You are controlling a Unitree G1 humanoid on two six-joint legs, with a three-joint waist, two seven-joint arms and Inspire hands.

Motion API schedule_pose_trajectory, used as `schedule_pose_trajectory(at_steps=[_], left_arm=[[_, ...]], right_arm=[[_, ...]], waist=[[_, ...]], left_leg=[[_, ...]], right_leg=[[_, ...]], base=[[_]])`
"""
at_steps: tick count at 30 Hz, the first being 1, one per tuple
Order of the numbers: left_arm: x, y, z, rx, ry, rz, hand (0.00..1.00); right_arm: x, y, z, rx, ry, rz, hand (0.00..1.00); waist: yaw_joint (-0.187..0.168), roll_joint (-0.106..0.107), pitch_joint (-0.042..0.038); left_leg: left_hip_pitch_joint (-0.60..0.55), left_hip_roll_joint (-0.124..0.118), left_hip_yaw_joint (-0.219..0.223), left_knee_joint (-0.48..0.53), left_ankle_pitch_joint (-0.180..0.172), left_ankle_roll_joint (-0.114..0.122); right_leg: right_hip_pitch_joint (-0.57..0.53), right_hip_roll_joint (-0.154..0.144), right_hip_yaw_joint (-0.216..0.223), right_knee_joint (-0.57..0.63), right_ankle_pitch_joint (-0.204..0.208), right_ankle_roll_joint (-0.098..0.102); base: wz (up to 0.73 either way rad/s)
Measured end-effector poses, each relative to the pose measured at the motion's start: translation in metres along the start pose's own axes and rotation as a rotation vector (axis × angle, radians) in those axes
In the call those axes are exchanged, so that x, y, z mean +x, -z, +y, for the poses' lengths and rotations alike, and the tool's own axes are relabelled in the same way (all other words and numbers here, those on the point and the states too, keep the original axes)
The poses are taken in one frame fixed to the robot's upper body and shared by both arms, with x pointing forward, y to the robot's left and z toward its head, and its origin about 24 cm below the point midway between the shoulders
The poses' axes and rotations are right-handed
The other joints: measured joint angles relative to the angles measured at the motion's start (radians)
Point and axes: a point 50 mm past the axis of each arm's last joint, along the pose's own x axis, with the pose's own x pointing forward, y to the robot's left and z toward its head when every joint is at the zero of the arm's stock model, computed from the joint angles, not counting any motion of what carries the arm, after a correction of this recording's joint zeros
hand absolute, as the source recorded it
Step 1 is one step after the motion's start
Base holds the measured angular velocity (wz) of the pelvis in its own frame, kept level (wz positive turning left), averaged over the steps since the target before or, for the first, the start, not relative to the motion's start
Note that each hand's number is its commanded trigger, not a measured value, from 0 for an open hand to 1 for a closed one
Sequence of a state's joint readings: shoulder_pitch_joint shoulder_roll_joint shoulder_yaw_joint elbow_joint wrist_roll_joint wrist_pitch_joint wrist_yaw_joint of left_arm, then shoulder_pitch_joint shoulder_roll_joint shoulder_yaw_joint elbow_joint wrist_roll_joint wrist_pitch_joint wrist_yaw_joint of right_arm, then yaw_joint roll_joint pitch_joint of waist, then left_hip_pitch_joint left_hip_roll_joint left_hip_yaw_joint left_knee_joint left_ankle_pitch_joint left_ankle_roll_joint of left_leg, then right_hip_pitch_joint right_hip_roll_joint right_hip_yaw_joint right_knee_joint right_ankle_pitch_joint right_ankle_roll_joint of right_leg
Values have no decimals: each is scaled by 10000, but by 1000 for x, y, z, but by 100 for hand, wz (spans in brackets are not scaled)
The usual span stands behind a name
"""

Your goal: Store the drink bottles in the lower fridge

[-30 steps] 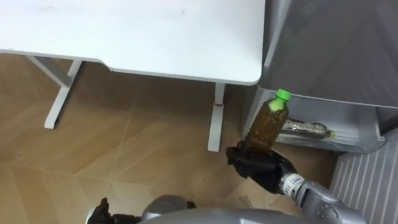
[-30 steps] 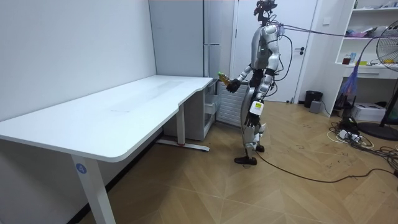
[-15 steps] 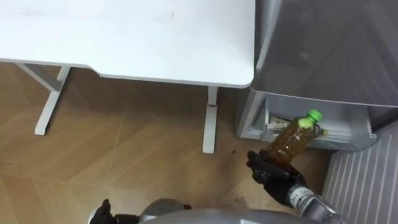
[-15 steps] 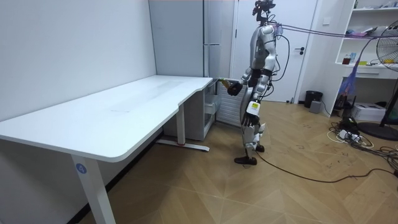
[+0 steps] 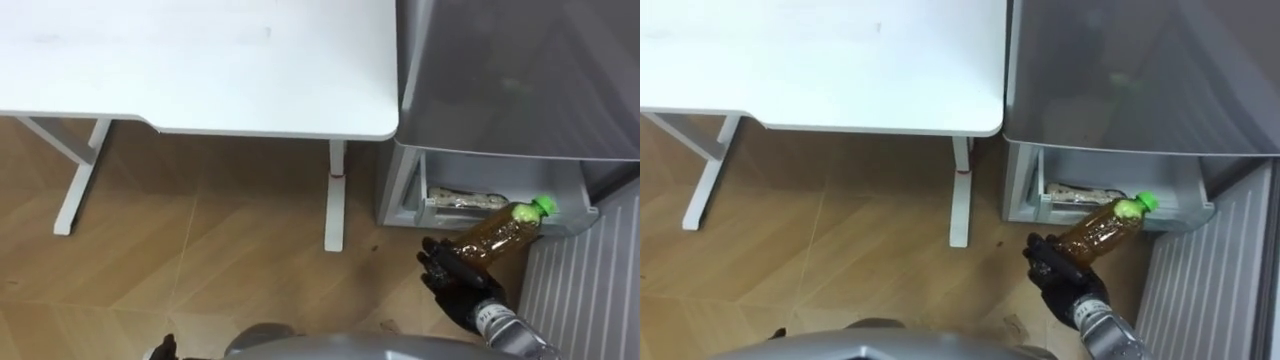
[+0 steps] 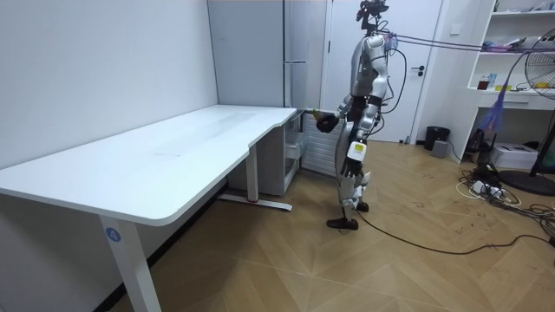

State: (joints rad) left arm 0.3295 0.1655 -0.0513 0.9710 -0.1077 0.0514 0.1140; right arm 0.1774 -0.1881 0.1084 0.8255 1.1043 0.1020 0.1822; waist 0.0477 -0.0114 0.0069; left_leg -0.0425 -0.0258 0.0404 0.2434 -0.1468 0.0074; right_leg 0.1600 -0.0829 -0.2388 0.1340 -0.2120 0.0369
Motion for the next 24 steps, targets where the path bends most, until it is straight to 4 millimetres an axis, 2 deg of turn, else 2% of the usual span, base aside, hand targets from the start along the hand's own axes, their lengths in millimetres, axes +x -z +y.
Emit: schedule_pose_trajectory(at_steps=[6, 13, 19, 20, 22, 24], left_arm=[[-2, 12, 4, 138, -108, 569, 0], [-1, 10, 4, 368, 4, 506, 0], [3, -8, 2, 653, 137, 44, 0], [4, -13, 2, 665, 201, -80, 0], [5, -23, 1, 858, 207, -328, 0], [8, -42, 2, 964, 217, -720, 0]], right_arm=[[1, -9, -3, 2103, 79, -541, 100], [5, -23, 0, 3970, 209, -1197, 100], [15, -39, 7, 4675, 469, -1488, 100], [17, -46, 11, 4659, 432, -1582, 100], [22, -60, 23, 4735, 159, -1836, 100], [30, -76, 40, 5137, -160, -2097, 100]], waist=[[-121, -27, 12], [-118, -14, 20], [-149, 81, 34], [-153, 132, 21], [-194, 192, 46], [-195, 241, 85]], left_leg=[[26, -58, -29, 89, -41, 57], [-107, -53, -38, 153, -50, 66], [-851, -31, -132, 446, -52, 86], [-1065, -27, -132, 485, -41, 103], [-1326, -32, -144, 506, 11, 139], [-1617, -40, -172, 488, 100, 160]], right_leg=[[140, -56, -127, -10, -36, 59], [11, -46, -97, 18, -47, 66], [-611, -19, -149, 185, -35, 52], [-795, -19, -199, 222, -25, 44], [-1100, -53, -226, 404, -11, 41], [-1450, -73, -247, 538, -9, 39]], base=[[7], [1], [7], [3], [2], [3]])
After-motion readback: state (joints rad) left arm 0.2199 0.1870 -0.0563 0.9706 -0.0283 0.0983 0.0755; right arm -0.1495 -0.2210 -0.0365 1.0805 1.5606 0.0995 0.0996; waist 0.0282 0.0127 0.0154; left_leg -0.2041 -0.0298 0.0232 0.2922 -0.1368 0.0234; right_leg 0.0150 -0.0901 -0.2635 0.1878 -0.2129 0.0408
